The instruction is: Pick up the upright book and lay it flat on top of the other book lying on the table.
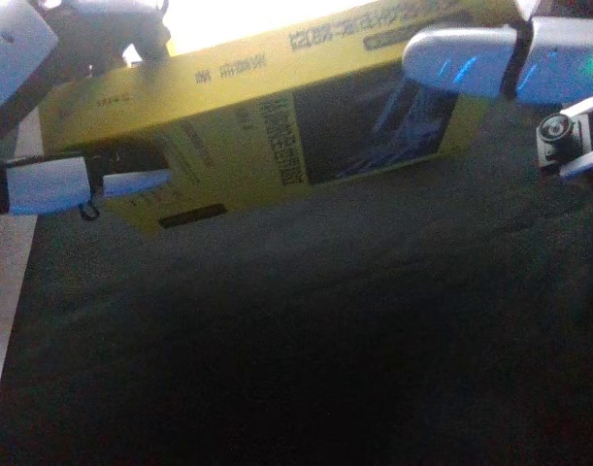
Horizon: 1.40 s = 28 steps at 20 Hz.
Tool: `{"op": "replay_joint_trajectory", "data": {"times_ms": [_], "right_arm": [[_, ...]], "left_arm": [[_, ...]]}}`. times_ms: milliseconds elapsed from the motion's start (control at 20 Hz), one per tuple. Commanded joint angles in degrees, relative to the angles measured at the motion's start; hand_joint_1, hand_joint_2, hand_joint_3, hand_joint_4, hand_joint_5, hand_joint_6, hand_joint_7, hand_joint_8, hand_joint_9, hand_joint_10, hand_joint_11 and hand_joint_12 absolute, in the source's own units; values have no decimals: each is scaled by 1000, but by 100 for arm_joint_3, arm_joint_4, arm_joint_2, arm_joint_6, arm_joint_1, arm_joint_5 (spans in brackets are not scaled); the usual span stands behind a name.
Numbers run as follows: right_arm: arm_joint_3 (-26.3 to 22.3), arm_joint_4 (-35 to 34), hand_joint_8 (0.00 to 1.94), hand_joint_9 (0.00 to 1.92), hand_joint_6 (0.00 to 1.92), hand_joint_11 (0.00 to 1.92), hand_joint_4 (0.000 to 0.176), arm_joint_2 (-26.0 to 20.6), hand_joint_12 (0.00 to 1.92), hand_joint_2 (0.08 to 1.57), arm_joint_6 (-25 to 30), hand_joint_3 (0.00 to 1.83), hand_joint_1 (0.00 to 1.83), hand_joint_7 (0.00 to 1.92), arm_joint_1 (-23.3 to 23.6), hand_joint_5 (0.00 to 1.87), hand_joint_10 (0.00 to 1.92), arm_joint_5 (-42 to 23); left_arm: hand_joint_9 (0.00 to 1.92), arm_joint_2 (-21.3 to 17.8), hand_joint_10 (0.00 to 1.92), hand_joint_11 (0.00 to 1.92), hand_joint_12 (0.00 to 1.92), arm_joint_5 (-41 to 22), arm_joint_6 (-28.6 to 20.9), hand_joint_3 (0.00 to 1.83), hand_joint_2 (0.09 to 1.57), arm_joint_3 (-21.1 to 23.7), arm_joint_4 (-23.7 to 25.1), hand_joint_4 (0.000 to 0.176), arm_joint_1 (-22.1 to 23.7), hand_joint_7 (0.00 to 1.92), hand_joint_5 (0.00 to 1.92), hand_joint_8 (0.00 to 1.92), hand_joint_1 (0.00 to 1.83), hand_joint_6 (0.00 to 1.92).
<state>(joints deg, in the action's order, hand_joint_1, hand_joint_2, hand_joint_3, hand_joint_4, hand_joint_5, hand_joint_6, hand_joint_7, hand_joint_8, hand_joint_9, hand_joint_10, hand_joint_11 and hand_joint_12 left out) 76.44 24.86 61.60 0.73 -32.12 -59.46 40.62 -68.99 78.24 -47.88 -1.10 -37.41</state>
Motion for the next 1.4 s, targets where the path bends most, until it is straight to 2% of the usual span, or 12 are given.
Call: {"op": "replay_joint_trajectory", "data": {"times_ms": [0,200,550,900,950,1000,1050,1100,1150,1250,1300,1350], "right_arm": [[9,-284,0,0,0,0,0,-1,0,1090,107,0,628,0,69,0,0,-584],[4,-197,0,0,0,0,0,2,833,1011,227,5,633,0,65,0,0,-549],[107,-59,0,8,0,0,0,97,239,1087,227,9,518,0,55,0,3,-13],[133,54,13,352,25,0,0,89,1552,1097,283,0,863,457,14,266,418,61],[140,70,51,460,86,61,0,89,1626,1105,287,2,925,634,14,432,586,68],[147,75,155,654,169,292,0,89,1647,1111,300,2,1026,866,15,586,825,69],[155,77,822,876,243,608,0,89,1688,1097,302,3,1287,978,15,707,1072,69],[167,77,1098,1046,955,879,0,89,1712,1144,302,6,1252,929,15,825,1249,70],[175,77,1607,1321,1093,1330,0,89,1879,1159,302,3,1172,1222,15,870,1747,70],[191,73,1886,1401,1213,1501,0,89,1919,1192,301,7,1137,1284,15,826,1909,69],[196,70,1930,1386,1270,1499,0,89,1921,1213,300,9,1123,1259,15,789,1919,69],[201,68,1939,1498,1233,1591,0,89,1921,1201,299,0,1134,1345,15,816,1921,68]], "left_arm": [[1615,16,856,1472,1173,-746,-10,1,1096,-39,-55,0,93,1501,1023,557,1170,920],[1658,36,777,1552,1135,-760,-10,1,1100,-65,-44,0,209,1496,1014,670,1166,930],[1565,3,859,1496,1161,-1013,-10,1,1113,52,269,0,233,1403,984,734,1160,976],[1558,-68,831,1496,1142,-1249,-10,0,1132,77,362,0,266,1373,949,620,1156,1029],[1510,-62,869,1458,1189,-1271,-10,0,1123,79,382,0,276,1144,904,986,1246,911],[1481,-58,900,1441,1216,-1300,-10,1,1122,80,393,0,280,1087,883,1079,1263,907],[1485,-58,918,1454,1216,-1328,-10,0,1160,83,393,0,280,1212,880,907,1165,1078],[1485,-58,922,1459,1210,-1342,-10,0,1177,84,393,0,279,1270,860,799,1140,1144],[1470,-57,859,1443,1274,-1350,-10,0,1117,84,397,0,279,1148,910,971,1246,904],[1505,-56,785,1453,1283,-1368,-10,0,1179,84,399,0,273,1313,858,616,1139,1149],[1461,-58,765,1408,1292,-1374,-10,0,1140,85,399,0,257,1120,863,994,1239,969],[1458,-61,770,1405,1296,-1356,-10,0,1169,87,393,0,241,1193,866,840,1158,1105]]}}
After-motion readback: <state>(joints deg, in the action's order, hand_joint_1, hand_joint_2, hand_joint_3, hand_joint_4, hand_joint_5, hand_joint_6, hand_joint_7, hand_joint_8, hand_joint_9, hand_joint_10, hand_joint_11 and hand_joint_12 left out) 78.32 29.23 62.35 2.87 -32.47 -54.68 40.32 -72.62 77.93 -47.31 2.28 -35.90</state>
